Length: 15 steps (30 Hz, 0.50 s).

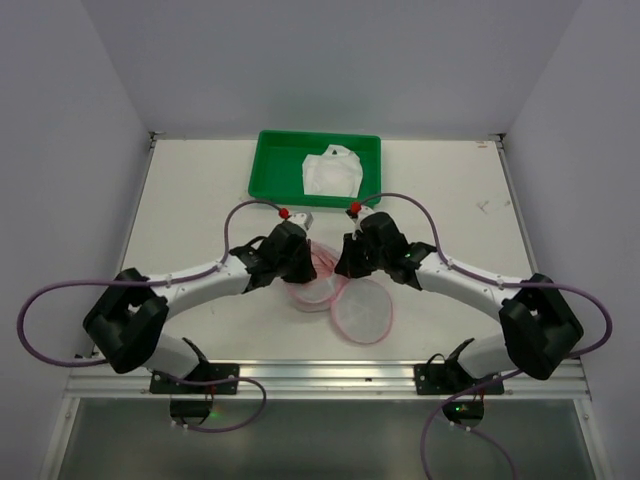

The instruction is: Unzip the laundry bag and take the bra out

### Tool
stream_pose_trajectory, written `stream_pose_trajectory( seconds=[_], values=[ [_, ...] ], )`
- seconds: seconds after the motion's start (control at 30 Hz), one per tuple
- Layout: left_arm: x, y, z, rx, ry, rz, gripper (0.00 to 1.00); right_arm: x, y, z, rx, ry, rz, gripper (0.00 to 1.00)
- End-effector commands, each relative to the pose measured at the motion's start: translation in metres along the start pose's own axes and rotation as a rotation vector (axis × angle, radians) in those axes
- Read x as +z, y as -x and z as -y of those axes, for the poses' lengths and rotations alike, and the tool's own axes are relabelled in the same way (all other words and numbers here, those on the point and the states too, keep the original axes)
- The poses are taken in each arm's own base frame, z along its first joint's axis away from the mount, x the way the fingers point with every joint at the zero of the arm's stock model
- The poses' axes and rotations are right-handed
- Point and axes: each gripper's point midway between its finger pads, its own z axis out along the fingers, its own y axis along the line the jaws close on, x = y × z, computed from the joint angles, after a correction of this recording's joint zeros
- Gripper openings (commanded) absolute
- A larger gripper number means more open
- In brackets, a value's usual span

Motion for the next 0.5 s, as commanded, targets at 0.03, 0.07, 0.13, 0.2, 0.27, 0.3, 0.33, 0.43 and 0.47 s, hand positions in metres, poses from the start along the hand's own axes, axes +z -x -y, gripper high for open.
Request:
stream_pose_trajectory(
  seconds=[0.03,0.07,0.13,0.2,0.27,0.3,0.33,0.43,0.47],
  values=[
    [-0.046,0.020,0.053,0.147,-0.307,0.100,0.00,0.001,0.001,0.011,-0.028,-0.065,-0.001,0.00],
    [-0.056,0.017,0.062,0.193,-0.371,0.097,0.00,0.001,0.001,0.012,-0.033,-0.068,-0.002,0.00],
    [-0.075,0.019,0.072,0.249,-0.444,0.127,0.00,-0.001,0.002,0.012,-0.048,-0.068,-0.003,0.00],
    [-0.088,0.010,0.078,0.327,-0.516,0.108,0.00,-0.003,0.005,0.011,-0.059,-0.067,0.005,0.00],
    [-0.096,0.000,0.081,0.380,-0.568,0.078,0.00,-0.005,0.008,0.013,-0.073,-0.085,0.009,0.00],
    [-0.102,-0.003,0.082,0.391,-0.589,0.083,0.00,-0.007,0.008,0.014,-0.078,-0.092,0.006,0.00],
    [-0.104,-0.004,0.082,0.399,-0.599,0.092,0.00,-0.007,0.008,0.014,-0.087,-0.096,0.005,0.00],
    [-0.119,0.004,0.090,0.403,-0.687,0.187,0.00,-0.006,0.005,0.018,-0.096,-0.105,-0.004,0.00],
    [-0.124,0.010,0.092,0.369,-0.713,0.208,0.00,-0.005,0.003,0.016,-0.098,-0.096,-0.012,0.00]
  ],
)
